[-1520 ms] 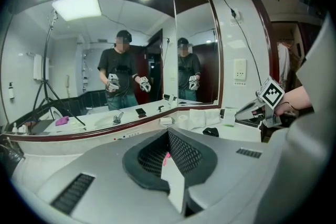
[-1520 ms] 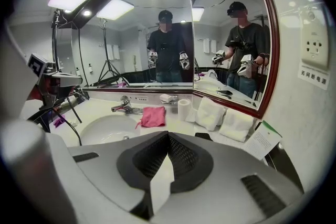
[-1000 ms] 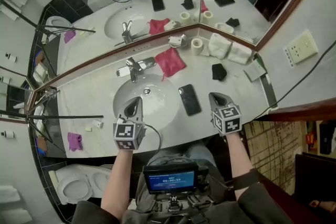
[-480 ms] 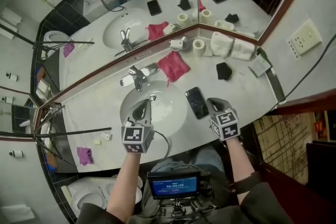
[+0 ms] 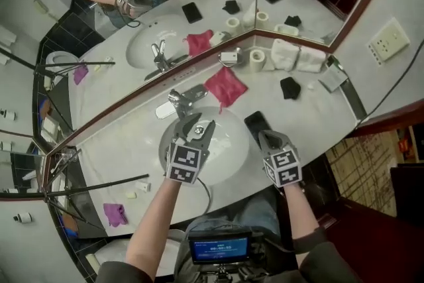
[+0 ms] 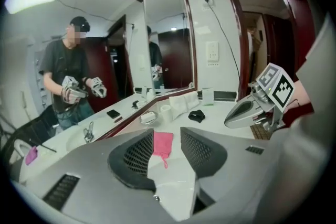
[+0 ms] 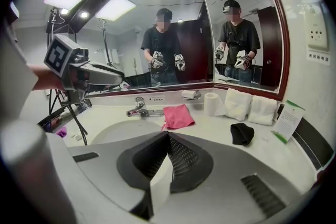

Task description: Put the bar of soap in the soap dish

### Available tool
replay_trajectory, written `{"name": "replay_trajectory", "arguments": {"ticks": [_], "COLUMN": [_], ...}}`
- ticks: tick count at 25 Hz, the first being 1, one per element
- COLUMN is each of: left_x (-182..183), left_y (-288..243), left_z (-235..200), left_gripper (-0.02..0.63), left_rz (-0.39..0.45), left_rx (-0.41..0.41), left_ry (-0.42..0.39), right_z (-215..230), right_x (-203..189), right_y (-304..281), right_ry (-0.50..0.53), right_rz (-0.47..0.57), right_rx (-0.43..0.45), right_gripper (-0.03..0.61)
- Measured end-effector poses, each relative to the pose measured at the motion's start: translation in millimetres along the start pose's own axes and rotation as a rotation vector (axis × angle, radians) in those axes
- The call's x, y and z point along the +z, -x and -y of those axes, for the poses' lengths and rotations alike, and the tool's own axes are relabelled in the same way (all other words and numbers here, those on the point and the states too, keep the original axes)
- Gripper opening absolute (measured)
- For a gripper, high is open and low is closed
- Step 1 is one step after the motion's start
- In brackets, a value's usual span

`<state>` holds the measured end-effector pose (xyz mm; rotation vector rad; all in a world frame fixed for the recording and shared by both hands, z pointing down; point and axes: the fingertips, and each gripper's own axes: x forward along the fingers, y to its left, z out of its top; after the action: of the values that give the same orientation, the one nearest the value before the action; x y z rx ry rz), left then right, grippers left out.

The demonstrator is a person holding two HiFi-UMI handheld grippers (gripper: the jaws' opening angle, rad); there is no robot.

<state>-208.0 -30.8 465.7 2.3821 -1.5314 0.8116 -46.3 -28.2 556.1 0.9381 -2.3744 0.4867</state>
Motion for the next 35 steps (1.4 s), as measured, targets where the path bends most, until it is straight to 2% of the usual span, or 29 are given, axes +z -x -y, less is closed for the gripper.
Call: {"name": "replay_trajectory", "arguments": {"ticks": [3, 7, 9, 11, 16, 23, 29, 35], "left_x": [8.4, 21.7, 27.5, 30.5, 29.6, 11.4, -7.1, -19.1], "left_y": [-42.6, -99.0, -124.9, -148.0, -199.8, -264.3, -304.2, -321.7], "left_z": [-5.0, -18.7, -26.3, -34.0, -49.4, -61.2, -70.9, -74.9], "left_gripper": [0.235, 0.297, 0.309, 0.353, 0.377, 0.377, 0.372, 0.344], "left_rz": [-0.043, -0.096, -0.112, -0.133, -0.207, -0.336, -0.426, -0.481], "left_rx": [-0.063, -0.1, -0.114, -0.13, -0.173, -0.255, -0.293, -0.313], "left_ry": [-0.117, -0.279, -0.321, -0.363, -0.492, -0.647, -0.69, -0.669], "right_z": [-6.6, -12.6, -16.0, -21.7, -16.9, 5.2, 18.3, 27.4], "right_x": [5.9, 8.0, 6.7, 7.0, -4.8, -21.6, -20.7, -20.8], "right_y": [-8.9, -20.0, -24.6, -26.7, -26.7, -26.7, -30.2, -33.5], "right_ry": [0.002, -0.004, -0.007, -0.021, -0.045, -0.06, -0.083, -0.103], "right_rz": [0.016, 0.028, 0.024, 0.02, 0.002, -0.02, -0.007, -0.002], "right_rx": [-0.002, 0.007, 0.019, 0.035, 0.039, 0.029, 0.019, 0.008], "right_gripper": [0.017, 0.017, 0.017, 0.017, 0.017, 0.017, 0.017, 0.017]}}
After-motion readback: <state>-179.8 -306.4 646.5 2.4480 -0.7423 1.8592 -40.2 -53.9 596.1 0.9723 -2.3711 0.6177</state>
